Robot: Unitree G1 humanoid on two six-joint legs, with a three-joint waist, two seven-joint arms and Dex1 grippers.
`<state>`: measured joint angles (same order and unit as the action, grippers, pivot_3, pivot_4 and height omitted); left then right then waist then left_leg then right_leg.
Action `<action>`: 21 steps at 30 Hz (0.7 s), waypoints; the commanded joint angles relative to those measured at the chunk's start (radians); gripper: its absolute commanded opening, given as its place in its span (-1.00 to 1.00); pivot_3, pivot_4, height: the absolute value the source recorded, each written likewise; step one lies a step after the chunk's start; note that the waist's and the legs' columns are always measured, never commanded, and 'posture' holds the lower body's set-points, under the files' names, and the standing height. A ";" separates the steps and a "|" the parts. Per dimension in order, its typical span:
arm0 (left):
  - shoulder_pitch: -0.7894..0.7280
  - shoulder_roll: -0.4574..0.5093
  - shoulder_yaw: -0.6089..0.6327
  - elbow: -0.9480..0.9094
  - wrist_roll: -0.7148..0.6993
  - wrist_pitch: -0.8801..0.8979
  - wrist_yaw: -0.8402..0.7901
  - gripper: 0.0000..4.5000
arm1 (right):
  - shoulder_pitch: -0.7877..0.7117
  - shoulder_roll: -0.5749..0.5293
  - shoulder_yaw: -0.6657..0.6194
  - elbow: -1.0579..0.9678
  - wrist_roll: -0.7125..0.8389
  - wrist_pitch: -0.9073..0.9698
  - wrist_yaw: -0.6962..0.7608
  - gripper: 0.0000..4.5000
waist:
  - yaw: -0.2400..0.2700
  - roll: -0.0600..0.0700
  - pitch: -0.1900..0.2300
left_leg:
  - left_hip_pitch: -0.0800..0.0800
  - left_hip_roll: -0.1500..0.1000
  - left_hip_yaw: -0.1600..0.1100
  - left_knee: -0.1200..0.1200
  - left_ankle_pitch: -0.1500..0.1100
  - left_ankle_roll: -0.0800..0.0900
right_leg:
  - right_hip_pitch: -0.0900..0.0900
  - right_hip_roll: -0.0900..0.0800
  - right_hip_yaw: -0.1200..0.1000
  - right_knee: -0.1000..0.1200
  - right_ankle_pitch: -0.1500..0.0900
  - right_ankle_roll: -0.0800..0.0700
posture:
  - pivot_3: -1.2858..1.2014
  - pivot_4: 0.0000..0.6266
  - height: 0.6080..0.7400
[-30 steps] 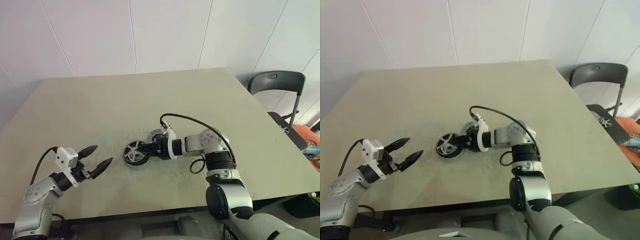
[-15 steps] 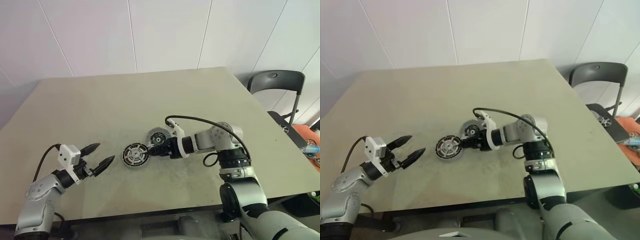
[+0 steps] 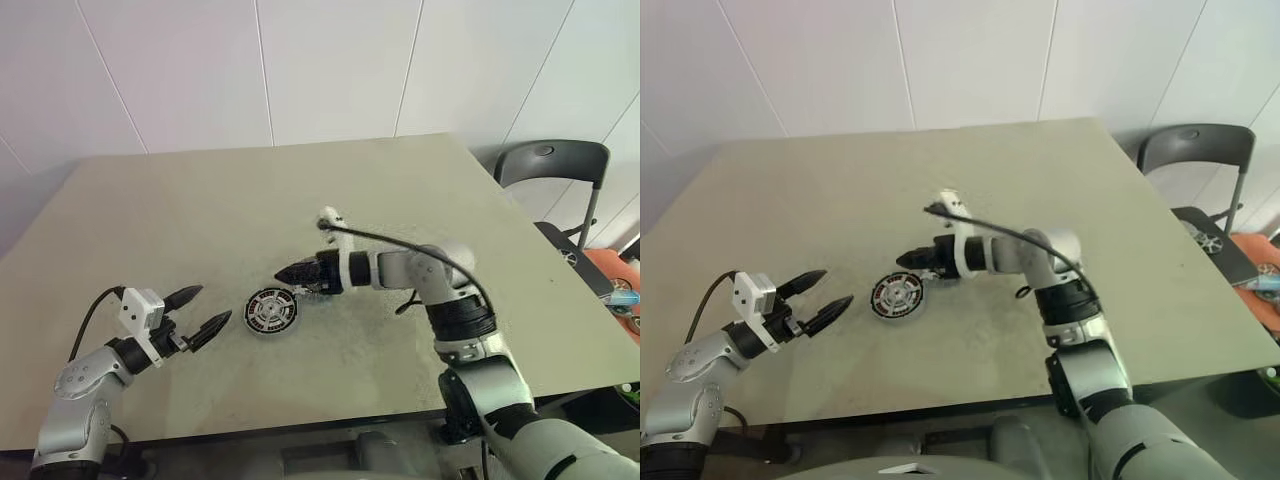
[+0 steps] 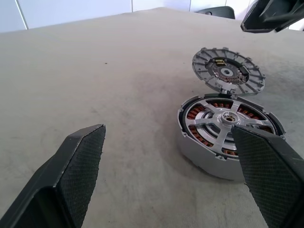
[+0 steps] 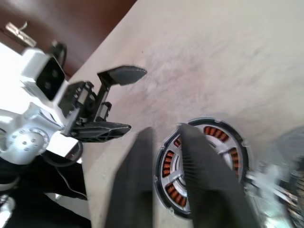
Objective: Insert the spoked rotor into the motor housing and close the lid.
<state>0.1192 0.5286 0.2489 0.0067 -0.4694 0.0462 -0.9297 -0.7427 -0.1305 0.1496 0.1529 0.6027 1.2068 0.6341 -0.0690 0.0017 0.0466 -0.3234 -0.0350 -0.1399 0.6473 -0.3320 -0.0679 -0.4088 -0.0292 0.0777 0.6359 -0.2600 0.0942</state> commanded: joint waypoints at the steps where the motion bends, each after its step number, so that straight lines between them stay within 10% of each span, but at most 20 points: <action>1: -0.016 0.003 0.015 0.040 0.003 -0.048 -0.022 1.00 | 0.039 0.028 0.097 -0.014 -0.075 -0.128 0.005 -0.99 | 0.000 0.000 0.000 | 0.000 0.000 0.000 0.000 0.000 0.000 | 0.000 0.000 0.000 0.000 0.000 0.000 | 0.03 -1.00 1.00; 9: -0.032 0.002 0.008 0.100 0.010 -0.093 -0.044 1.00 | 0.081 -0.037 0.292 0.025 -0.220 -0.245 0.089 -0.99 | 0.001 -0.001 -0.001 | 0.001 0.000 0.000 0.001 0.000 0.000 | 0.001 0.000 0.000 0.000 0.000 0.000 | 0.03 -1.00 1.00; 21: -0.049 -0.030 0.001 0.254 0.030 -0.210 -0.109 1.00 | -0.031 0.004 -0.394 0.075 0.201 -0.004 -0.015 -0.99 | 0.017 0.000 -0.001 | 0.001 0.000 0.000 0.001 0.000 0.000 | 0.001 0.000 0.000 0.000 0.000 0.000 | 0.03 -1.00 1.00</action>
<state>0.0829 0.4983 0.2438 0.2543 -0.4399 -0.1313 -1.0248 -0.7499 -0.1251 -0.1836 0.2231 0.7669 1.1946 0.6600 -0.0516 0.0015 0.0460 -0.3226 -0.0354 -0.1401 0.6478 -0.3320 -0.0679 -0.4078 -0.0293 0.0774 0.6358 -0.2599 0.0940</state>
